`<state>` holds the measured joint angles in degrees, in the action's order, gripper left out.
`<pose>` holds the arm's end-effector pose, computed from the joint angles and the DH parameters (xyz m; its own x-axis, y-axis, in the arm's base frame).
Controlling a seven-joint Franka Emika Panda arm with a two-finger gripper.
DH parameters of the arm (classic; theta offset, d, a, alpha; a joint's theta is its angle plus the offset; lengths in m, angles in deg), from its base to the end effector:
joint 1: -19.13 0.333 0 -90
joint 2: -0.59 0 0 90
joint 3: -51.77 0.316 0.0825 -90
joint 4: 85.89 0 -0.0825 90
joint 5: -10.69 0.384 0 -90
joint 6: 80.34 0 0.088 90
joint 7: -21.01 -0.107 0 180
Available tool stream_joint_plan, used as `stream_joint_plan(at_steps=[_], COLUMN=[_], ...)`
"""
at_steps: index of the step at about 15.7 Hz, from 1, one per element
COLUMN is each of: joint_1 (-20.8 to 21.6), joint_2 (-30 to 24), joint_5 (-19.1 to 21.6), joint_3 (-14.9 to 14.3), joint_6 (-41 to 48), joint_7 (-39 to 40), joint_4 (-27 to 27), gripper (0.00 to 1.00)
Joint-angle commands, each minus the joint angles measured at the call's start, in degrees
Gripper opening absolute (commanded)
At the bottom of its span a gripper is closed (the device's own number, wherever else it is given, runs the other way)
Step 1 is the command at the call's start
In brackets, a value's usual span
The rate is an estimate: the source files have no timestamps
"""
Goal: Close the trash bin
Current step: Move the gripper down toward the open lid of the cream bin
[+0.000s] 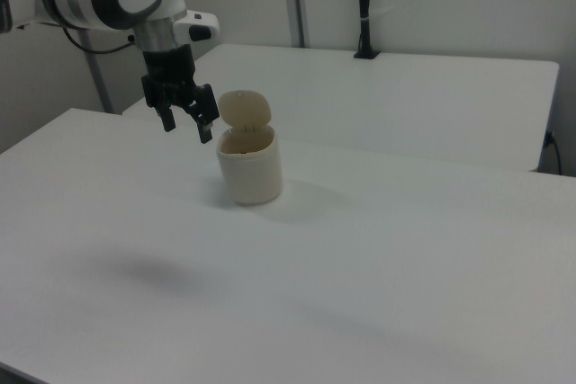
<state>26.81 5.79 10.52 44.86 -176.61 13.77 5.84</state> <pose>0.5885 0.0105 0.5682 0.9937 -0.1120 -0.0090 -0.1118 -0.9936 0.0151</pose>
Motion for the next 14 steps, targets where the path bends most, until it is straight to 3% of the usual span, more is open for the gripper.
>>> stream_joint_plan(at_steps=[1,3,5,10,14], joint_1=[0.6,0.3,-0.1,0.0,0.6], joint_2=[0.1,0.2,0.5,3.0,9.5], joint_5=[-0.6,0.3,1.2,3.8,7.9], joint_3=[-0.4,-0.4,-0.5,-0.5,-0.4], joint_6=[-1.3,-1.3,-2.8,-18.7,-34.5], joint_7=[1.2,6.7,9.8,9.7,9.0], joint_4=[0.3,0.3,-0.1,-0.5,-4.2], gripper=[0.79,0.28,0.03,0.00,0.00])
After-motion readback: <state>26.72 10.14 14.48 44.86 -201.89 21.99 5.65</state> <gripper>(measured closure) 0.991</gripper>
